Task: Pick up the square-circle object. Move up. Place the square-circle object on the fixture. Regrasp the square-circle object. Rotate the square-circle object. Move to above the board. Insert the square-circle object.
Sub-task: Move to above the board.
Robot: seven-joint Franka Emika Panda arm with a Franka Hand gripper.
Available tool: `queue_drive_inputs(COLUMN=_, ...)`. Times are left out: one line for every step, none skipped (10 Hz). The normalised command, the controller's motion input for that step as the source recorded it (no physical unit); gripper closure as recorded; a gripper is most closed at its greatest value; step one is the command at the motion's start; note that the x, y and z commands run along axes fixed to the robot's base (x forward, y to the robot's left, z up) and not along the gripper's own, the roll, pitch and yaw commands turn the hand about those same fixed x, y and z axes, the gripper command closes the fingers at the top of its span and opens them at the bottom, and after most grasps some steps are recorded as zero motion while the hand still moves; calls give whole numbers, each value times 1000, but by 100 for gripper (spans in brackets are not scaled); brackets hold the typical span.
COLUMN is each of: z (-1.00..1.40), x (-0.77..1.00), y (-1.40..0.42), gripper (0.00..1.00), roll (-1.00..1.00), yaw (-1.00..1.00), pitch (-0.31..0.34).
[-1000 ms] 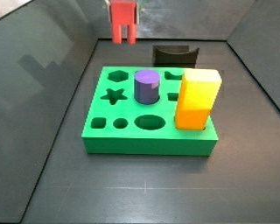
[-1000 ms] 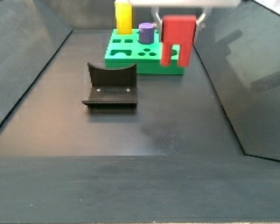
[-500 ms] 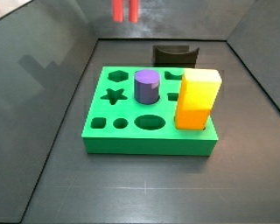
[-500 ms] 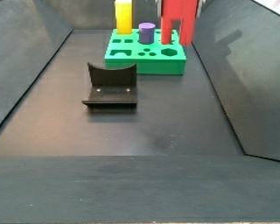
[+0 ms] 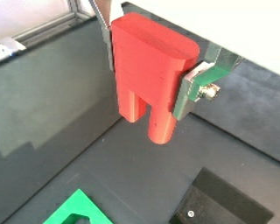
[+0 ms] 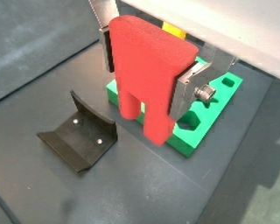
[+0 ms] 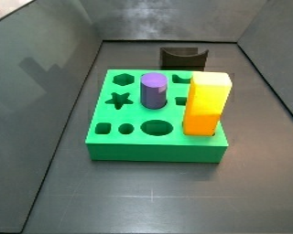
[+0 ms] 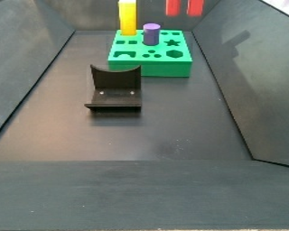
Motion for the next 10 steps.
queue_drive_inputs(z=436, x=15, y=-10, gripper=100, roll=96, yaw=31, pitch=83)
queue_drive_inputs(z=219, x=12, y=-12, gripper=100, roll=95, yaw=32, pitch=84)
queue_drive_inputs(z=175, x=137, y=-1000, gripper=100, roll=38, yaw=211, pitch=117)
queue_drive_inputs(z=153, x=140, y=-1000, gripper=100, roll=40, yaw=201, pitch=110)
queue_drive_inputs(z=162, x=147, y=-1000, gripper=100, roll=23, yaw=128, pitch=115)
queue_drive_inputs(z=161, x=157, y=-1000, gripper=100, roll=-16, yaw=71, pitch=106)
queue_drive_inputs(z=163, x=165, y=-1000, gripper=100, roll=3, yaw=34, pitch=114)
queue_drive_inputs(z=168, x=176, y=-1000, gripper=100, roll=3, yaw=25, pitch=126)
queue_drive_inputs(z=169, x=192, y=-1000, gripper=100, roll=0, yaw=19, pitch=130)
queue_drive_inputs(z=172, x=207, y=-1000, gripper=100, roll=6, yaw=17, pitch=132)
